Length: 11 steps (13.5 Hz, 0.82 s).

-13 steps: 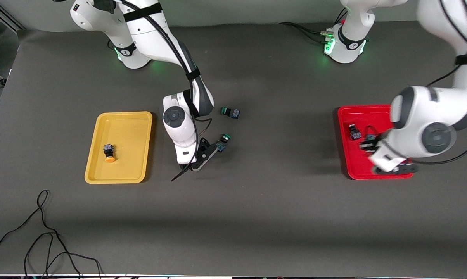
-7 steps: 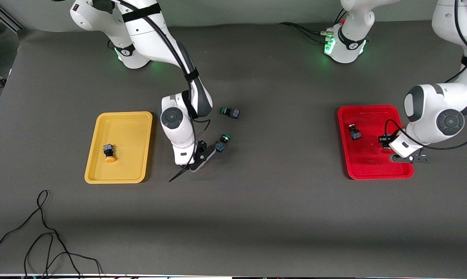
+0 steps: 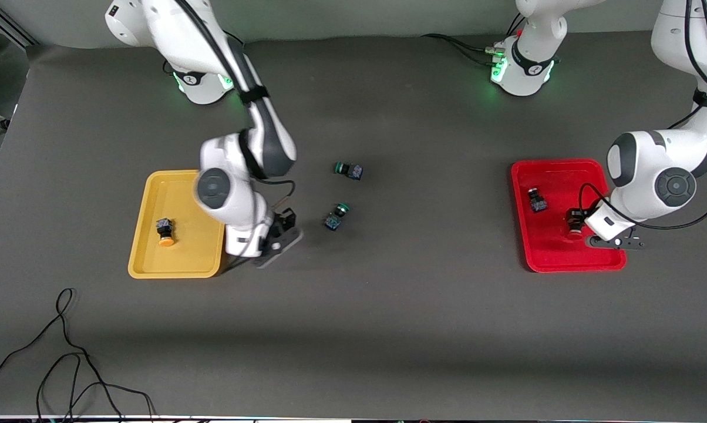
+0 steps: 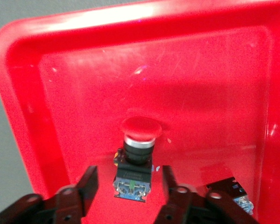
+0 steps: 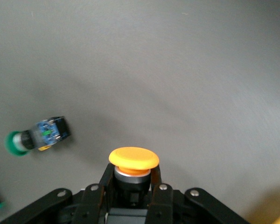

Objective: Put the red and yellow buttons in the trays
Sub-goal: 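Carry the orange button to the yellow tray while the left gripper withdraws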

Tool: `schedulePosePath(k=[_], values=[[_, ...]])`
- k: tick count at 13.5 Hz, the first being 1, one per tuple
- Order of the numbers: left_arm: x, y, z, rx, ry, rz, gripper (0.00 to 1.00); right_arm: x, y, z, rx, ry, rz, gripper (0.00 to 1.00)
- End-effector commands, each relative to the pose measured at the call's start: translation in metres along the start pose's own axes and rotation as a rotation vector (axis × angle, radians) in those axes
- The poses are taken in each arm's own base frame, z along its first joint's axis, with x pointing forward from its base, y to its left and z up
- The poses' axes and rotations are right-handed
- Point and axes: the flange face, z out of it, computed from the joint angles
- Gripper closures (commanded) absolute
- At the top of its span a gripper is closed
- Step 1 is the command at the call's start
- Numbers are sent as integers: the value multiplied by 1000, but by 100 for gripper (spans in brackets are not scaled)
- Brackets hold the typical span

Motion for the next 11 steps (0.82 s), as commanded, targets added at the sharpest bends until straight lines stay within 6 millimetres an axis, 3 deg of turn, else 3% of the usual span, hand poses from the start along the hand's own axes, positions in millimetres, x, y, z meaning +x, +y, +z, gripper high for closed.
schedulePosePath(k=[1,3,6,9,11], values=[[7,-7,-45,26,-16,15,0,-6,25,-59,-11,-56,170,98],[8,-7,-103,48,-23,4,0,-22,54,-89,-45,-85,273,98],[-10,3,-206,86,60,-15,0,-69,130,-91,-46,-129,416,98],[-39,38,-290,63,69,-7,0,-123,179,-45,-44,-177,505,98],[-54,45,-320,60,84,-9,0,-155,207,-4,-63,-128,499,98]])
